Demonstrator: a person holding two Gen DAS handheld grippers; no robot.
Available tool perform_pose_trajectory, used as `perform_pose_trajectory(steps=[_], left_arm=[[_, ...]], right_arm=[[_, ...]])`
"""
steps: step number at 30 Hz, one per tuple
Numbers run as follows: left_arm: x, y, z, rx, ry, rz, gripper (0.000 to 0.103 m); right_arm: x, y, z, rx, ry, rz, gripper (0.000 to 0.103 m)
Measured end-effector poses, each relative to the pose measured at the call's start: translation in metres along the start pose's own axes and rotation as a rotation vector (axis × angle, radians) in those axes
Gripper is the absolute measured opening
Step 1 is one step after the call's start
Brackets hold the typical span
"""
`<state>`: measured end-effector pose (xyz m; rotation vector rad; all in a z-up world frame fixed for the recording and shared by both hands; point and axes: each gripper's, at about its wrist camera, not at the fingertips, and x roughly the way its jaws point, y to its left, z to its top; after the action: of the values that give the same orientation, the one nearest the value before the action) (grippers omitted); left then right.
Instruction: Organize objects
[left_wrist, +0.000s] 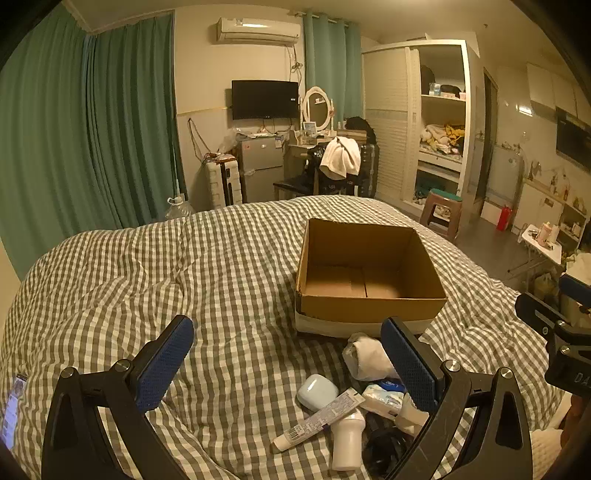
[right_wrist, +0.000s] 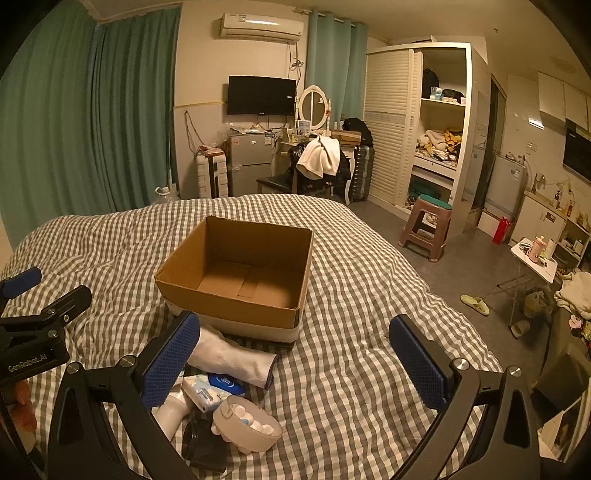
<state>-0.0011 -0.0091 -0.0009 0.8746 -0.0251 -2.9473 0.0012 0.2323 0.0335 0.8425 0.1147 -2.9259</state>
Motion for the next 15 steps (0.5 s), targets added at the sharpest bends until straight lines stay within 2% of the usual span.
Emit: perform_pose_trajectory(steps=[15], left_arm=[[0.0012,0.0026,-0.0003,-0.010,0.006,0.004,0.103]], right_arm=[[0.0017,0.0055,-0.0007,-0.015,0.014,0.024,0.103]])
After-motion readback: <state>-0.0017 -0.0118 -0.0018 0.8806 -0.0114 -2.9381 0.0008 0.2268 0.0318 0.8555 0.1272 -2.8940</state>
